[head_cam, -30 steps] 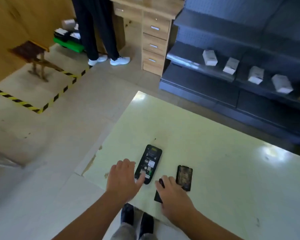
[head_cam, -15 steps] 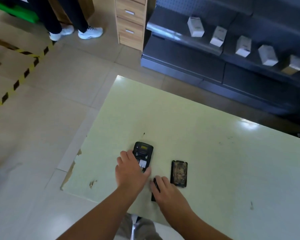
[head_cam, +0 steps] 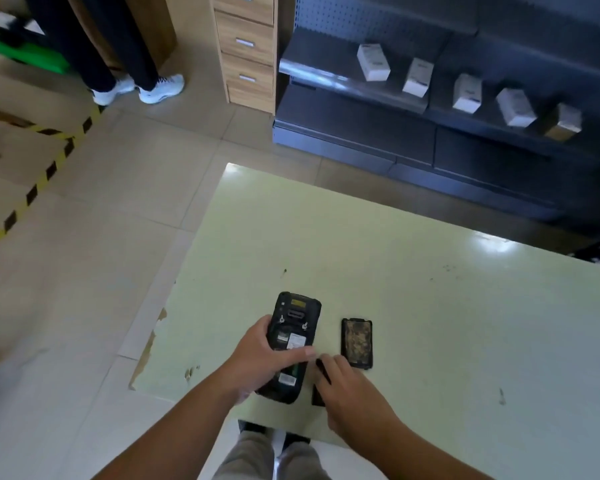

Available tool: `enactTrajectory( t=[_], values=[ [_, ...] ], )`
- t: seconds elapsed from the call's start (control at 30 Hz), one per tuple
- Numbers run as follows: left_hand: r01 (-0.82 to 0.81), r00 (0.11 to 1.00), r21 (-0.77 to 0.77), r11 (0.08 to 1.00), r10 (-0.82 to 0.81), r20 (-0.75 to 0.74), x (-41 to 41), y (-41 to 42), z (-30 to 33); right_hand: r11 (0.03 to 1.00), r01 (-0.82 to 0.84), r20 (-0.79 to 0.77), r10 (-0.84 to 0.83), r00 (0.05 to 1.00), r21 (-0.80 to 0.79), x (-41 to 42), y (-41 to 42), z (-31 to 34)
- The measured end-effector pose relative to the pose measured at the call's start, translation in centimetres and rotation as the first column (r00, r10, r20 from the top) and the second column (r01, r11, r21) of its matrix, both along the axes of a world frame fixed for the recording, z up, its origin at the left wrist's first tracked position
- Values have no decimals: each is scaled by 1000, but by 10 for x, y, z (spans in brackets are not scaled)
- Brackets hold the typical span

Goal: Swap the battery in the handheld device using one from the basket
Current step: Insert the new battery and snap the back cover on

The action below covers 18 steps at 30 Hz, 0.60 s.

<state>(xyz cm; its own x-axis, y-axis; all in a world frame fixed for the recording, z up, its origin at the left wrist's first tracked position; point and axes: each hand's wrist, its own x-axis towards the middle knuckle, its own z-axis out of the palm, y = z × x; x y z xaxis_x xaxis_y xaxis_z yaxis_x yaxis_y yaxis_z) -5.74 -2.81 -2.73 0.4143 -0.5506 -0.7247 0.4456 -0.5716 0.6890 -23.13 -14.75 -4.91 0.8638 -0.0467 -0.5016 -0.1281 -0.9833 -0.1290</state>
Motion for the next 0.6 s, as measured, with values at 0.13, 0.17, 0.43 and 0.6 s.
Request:
enactTrajectory(
  t=[0.13,0.17,0.43,0.6],
  values=[
    [-93,970,-151,984,55,-237,-10,6,27,999,29,111,-31,993,19,-12,-16,38],
    [-117,960,-167,979,68,-273,-12,7,33,997,58,132,-63,989,42,-15,-22,50],
    [-411,748,-167,896,227,-624,-28,6,64,971,66,405,-158,900,230,-11,-40,160],
    [-384,762,-208,900,181,-622,-37,3,82,968,-95,469,-25,883,230,6,3,173]
  ],
)
